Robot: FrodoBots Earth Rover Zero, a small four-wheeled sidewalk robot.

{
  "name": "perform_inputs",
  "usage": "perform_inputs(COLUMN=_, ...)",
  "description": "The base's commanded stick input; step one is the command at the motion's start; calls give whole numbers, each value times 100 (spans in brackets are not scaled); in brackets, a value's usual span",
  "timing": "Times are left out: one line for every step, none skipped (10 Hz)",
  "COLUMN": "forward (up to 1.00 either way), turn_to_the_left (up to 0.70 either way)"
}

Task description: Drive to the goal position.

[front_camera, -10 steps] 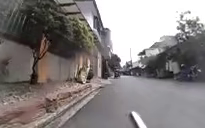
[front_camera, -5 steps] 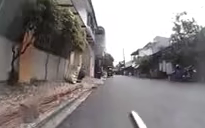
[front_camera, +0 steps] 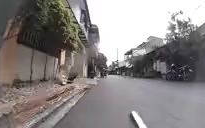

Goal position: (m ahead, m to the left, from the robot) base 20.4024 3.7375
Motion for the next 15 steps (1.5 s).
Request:
perform_inputs(forward=70, turn_to_the_left=-23)
perform_inputs(forward=70, turn_to_the_left=-19)
perform_inputs(forward=70, turn_to_the_left=-15)
perform_inputs(forward=70, turn_to_the_left=-10)
perform_inputs(forward=70, turn_to_the_left=-6)
perform_inputs(forward=70, turn_to_the_left=-2)
perform_inputs(forward=70, turn_to_the_left=0)
perform_inputs(forward=70, turn_to_the_left=0)
perform_inputs(forward=70, turn_to_the_left=0)
perform_inputs(forward=70, turn_to_the_left=0)
perform_inputs(forward=70, turn_to_the_left=0)
perform_inputs(forward=70, turn_to_the_left=0)
perform_inputs(forward=70, turn_to_the_left=-2)
perform_inputs(forward=70, turn_to_the_left=-13)
perform_inputs(forward=70, turn_to_the_left=-28)
